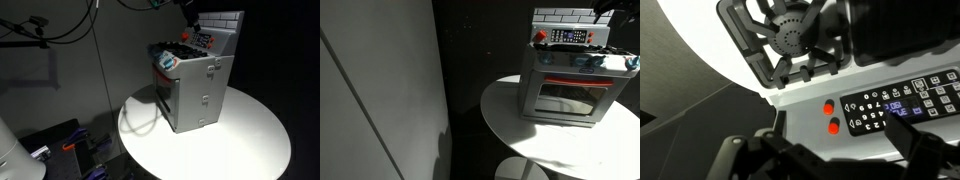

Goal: Push the top right button on the toy stove

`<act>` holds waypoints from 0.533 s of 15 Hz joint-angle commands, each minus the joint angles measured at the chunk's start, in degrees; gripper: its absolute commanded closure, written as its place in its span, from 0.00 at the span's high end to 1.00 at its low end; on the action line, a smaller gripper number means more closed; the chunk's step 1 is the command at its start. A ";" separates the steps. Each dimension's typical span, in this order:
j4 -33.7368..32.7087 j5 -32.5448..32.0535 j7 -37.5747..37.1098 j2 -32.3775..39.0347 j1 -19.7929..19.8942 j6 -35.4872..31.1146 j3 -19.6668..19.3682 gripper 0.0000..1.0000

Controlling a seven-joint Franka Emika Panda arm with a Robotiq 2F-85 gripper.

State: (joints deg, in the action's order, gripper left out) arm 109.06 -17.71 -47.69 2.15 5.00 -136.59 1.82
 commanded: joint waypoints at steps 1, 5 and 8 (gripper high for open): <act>-5.51 0.34 -0.82 3.67 -1.69 5.45 -2.21 1.00; -8.73 0.66 -0.04 6.40 -2.65 8.19 -3.66 1.00; -10.96 0.29 -0.08 8.48 -3.19 8.93 -4.59 1.00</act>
State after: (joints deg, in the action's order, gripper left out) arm 102.51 -17.62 -47.78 7.83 2.98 -130.08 -1.31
